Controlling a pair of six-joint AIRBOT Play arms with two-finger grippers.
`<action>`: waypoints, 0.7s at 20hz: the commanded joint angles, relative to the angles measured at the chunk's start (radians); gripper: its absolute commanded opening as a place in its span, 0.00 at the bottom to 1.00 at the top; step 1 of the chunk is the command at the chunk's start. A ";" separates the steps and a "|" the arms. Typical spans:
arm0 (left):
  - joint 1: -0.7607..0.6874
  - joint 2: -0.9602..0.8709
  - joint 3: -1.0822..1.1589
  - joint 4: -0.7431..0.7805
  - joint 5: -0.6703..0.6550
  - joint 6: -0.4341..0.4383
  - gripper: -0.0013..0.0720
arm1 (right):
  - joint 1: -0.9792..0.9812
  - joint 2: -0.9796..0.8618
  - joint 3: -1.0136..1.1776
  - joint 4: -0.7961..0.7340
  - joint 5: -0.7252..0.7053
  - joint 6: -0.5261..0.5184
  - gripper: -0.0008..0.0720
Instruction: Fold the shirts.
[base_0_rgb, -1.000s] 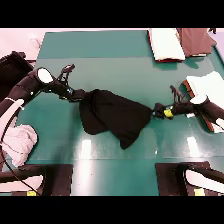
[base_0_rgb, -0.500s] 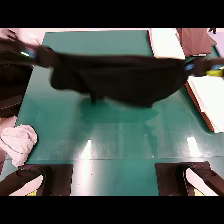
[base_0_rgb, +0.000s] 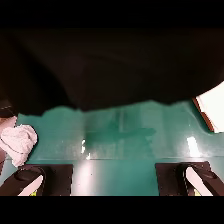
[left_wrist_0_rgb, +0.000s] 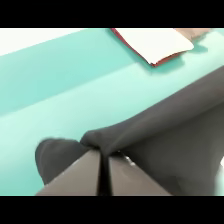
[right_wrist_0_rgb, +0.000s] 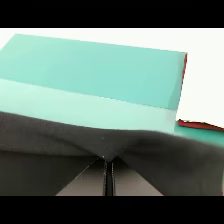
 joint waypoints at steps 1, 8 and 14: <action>0.001 -0.061 -0.074 -0.032 -0.071 0.016 0.05 | 0.033 -0.117 0.051 -0.010 0.062 0.048 0.04; 0.001 -0.439 -0.480 -0.082 -0.032 0.175 0.05 | 0.288 -0.502 -0.237 -0.220 0.040 0.107 0.04; 0.039 -0.659 -0.414 0.121 0.267 0.066 0.72 | 0.287 -0.739 -0.116 -0.205 -0.067 0.119 0.46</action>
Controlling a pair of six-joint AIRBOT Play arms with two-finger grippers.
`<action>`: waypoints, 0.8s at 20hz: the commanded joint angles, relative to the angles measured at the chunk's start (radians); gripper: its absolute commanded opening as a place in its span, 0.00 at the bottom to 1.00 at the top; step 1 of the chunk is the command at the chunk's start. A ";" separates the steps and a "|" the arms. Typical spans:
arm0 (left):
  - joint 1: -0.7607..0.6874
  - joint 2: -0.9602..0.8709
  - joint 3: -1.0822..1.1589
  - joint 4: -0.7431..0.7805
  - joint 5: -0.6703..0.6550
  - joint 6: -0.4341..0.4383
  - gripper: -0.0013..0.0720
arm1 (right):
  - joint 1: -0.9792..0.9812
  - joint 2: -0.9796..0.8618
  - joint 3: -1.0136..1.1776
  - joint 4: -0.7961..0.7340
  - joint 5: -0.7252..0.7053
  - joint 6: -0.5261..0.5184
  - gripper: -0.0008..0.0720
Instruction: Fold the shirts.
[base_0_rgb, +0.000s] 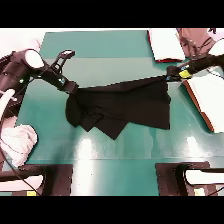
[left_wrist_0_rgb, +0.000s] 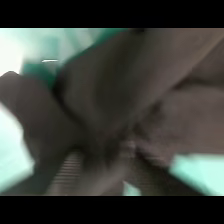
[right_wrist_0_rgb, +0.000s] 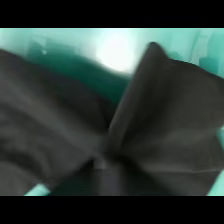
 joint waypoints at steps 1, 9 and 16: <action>0.054 -0.077 0.053 0.083 0.130 -0.087 0.72 | -0.009 -0.115 0.103 -0.011 -0.015 0.023 0.60; 0.292 0.058 -0.086 -0.097 -0.055 -0.132 0.72 | -0.051 0.060 -0.006 -0.013 0.033 -0.004 0.60; 0.292 0.151 -0.563 -0.182 0.194 -0.159 0.72 | 0.009 0.232 -0.255 -0.012 -0.087 -0.004 0.60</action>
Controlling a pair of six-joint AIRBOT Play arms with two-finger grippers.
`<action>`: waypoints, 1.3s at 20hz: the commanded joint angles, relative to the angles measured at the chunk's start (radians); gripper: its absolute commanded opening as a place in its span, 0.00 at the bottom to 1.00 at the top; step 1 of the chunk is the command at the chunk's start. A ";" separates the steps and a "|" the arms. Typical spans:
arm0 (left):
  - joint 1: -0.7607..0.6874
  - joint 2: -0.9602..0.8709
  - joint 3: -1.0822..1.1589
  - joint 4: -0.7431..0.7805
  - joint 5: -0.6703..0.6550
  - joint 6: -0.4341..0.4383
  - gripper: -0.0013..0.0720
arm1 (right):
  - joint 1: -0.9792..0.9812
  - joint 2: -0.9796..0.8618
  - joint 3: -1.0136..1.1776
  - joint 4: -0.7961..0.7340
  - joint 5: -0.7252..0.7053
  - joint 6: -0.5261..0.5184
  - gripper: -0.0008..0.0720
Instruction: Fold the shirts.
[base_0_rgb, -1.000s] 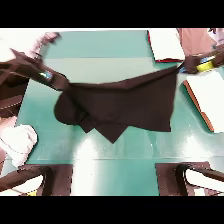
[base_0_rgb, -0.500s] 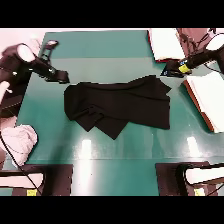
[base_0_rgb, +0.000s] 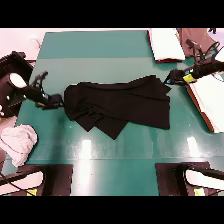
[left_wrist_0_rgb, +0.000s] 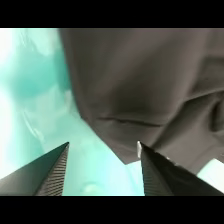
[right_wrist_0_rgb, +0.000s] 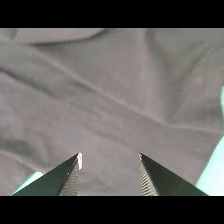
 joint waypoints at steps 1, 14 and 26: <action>0.005 0.020 -0.158 -0.084 0.133 -0.013 0.72 | 0.029 0.065 -0.097 0.000 -0.051 -0.002 0.60; -0.041 -0.051 -0.180 -0.260 0.307 -0.005 0.67 | 0.042 0.067 -0.107 0.053 -0.039 -0.001 0.60; 0.028 0.108 0.067 -0.079 0.074 0.051 0.05 | -0.157 0.090 -0.197 0.042 0.118 -0.018 0.60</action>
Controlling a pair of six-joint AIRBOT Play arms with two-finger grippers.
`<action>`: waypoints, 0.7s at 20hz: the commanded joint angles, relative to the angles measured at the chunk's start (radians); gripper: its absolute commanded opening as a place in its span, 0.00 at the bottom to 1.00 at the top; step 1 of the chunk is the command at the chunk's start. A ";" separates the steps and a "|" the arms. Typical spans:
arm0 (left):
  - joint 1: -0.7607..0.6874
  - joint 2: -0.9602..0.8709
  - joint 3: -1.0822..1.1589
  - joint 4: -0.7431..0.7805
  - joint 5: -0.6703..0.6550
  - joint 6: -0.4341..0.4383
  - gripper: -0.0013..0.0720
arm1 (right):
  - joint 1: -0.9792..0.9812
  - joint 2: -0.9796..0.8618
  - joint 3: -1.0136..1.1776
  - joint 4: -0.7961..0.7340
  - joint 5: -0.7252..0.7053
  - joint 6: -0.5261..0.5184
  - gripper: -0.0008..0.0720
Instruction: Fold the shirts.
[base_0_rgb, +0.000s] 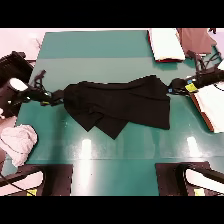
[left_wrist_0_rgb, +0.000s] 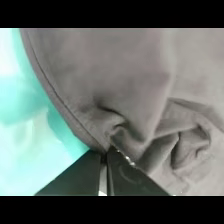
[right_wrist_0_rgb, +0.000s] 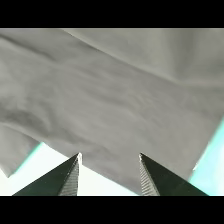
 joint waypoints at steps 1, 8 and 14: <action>0.017 0.095 0.070 0.057 -0.074 0.037 0.05 | -0.111 0.032 -0.112 -0.005 0.035 -0.016 0.60; 0.017 0.133 0.069 0.052 -0.107 0.043 0.05 | -0.351 0.079 -0.521 0.035 -0.063 -0.054 0.73; 0.017 0.133 0.069 0.042 -0.111 0.043 0.05 | -0.264 0.064 -0.647 0.164 -0.208 -0.068 0.61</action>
